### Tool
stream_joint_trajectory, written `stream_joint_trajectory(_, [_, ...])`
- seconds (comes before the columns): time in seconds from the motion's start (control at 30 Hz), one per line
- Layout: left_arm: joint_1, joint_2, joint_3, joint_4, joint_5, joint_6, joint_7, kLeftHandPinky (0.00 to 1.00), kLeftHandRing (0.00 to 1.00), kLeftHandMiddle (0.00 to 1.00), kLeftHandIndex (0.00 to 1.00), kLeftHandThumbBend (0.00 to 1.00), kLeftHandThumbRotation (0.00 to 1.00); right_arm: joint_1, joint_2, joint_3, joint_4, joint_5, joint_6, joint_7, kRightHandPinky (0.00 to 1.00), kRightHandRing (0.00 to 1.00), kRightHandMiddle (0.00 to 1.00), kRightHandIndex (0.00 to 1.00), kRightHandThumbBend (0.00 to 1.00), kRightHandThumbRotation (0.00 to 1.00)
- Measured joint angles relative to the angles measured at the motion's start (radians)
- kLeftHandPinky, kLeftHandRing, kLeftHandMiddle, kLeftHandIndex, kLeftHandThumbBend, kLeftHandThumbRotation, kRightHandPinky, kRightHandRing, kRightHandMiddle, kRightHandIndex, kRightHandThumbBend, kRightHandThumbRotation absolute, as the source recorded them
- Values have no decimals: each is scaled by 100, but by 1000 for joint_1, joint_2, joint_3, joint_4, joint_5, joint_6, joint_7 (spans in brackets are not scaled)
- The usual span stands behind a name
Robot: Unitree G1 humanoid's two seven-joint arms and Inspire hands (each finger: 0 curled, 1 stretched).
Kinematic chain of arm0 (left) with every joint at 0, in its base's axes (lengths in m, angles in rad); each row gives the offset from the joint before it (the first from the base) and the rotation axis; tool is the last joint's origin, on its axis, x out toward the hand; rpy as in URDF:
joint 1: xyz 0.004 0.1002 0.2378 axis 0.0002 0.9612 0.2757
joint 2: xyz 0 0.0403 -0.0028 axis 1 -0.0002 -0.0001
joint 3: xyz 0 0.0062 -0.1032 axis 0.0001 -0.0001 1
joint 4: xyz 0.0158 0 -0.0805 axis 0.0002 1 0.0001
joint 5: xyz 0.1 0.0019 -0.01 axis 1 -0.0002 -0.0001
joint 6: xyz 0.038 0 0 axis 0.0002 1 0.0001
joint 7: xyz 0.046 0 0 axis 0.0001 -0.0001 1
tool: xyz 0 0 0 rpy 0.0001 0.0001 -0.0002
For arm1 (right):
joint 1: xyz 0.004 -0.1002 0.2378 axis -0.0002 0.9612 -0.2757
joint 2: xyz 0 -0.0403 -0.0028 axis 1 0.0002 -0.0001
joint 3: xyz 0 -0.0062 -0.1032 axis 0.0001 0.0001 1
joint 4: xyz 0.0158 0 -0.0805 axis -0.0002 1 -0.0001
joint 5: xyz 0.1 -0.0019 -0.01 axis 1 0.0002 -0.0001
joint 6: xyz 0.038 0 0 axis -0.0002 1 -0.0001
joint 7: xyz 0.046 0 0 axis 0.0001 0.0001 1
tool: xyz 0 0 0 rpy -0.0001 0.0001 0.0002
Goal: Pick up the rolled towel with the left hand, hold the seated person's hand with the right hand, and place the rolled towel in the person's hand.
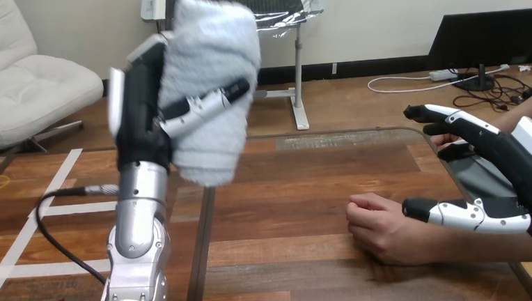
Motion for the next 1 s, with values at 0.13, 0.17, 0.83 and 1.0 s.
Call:
stream_joint_trajectory(0.13, [-13,0,5,53,-13,-6,-30,32,38,43,43,60,0,-13,-9,4,19,-25,-2,4,72,87,91,90,88,51])
stream_joint_trajectory(0.17, [-17,0,6,67,-16,-7,-36,31,38,43,43,60,0,-16,-12,5,24,-32,-2,5,72,87,91,90,88,51])
stream_joint_trajectory(0.83, [-42,0,30,203,-50,-22,-122,29,34,40,41,59,0,-86,-83,43,98,-120,-30,22,86,90,91,91,94,40])
stream_joint_trajectory(1.0, [-43,-1,33,207,-60,-23,-131,29,34,40,41,58,0,-109,-96,53,101,-143,-30,36,89,90,90,91,96,39])
